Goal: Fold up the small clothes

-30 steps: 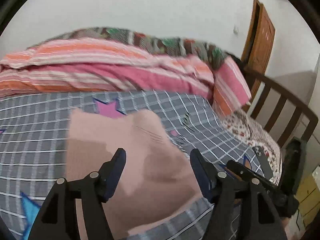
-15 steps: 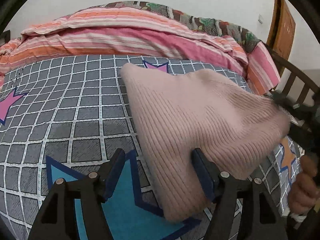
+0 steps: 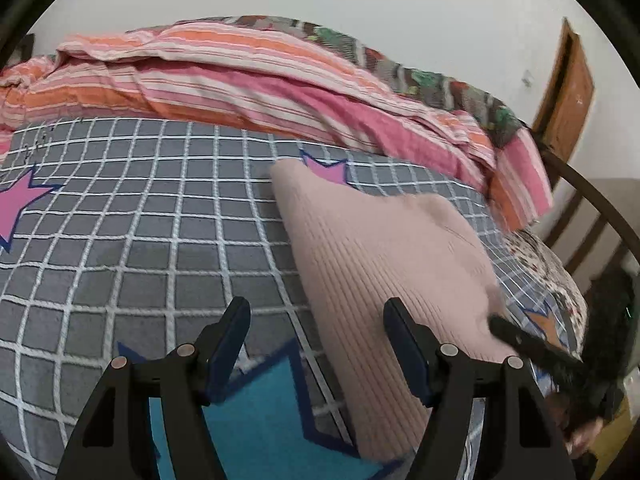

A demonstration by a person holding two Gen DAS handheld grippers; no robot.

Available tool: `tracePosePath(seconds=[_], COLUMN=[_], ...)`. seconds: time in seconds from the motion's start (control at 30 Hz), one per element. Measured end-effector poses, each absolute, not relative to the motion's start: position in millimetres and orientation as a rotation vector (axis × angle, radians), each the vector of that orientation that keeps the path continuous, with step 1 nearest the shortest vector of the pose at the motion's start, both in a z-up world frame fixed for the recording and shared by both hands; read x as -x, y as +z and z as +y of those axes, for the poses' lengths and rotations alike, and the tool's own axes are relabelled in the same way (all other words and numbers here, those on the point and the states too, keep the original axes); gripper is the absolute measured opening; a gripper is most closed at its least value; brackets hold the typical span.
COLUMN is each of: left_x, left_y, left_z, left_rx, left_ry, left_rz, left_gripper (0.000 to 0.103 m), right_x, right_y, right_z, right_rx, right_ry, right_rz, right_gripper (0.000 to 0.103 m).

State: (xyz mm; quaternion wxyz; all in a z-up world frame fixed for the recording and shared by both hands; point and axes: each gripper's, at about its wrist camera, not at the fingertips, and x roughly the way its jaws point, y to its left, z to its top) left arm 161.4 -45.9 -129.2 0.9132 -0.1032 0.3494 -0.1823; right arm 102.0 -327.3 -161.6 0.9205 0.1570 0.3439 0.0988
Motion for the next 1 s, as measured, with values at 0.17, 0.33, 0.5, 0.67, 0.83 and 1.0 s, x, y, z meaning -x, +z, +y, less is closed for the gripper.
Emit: tracePosePath(seconds=[0.17, 0.33, 0.5, 0.67, 0.83, 1.0], left_x=[-178.5, -181.9, -184.2, -181.6, -191.0, -190.1], left_y=[-141.8, -139.4, -142.1, -133.6, -125.8, -115.3], left_z=[-46.0, -28.5, -16.5, -12.2, -16.3, -4.0], left_rx=[0.221, 0.251, 0.250, 0.262, 0.272, 0.288], left_ry=[-0.401, -0.429, -0.416, -0.451, -0.455, -0.461], left_rz=[0.801, 0.816, 0.834, 0.803, 0.806, 0.769], left_gripper=[0.070, 0.069, 0.067, 0.067, 0.067, 0.067], right_x=[-91.4, -124.8, -191.9, -178.4, -184.1, -184.1], right_y=[-148.3, -131.2, -133.1, -121.9, -152.1, -156.2], right_z=[-333.4, -332.6, -326.5, -336.1, -351.7, -371.0], right_rx=[-0.318, -0.355, -0.347, -0.337, -0.383, -0.543], right_ry=[0.201, 0.224, 0.148, 0.200, 0.127, 0.200], right_rz=[0.658, 0.632, 0.737, 0.628, 0.778, 0.847], right_gripper=[0.020, 0.037, 0.037, 0.011, 0.016, 0.063])
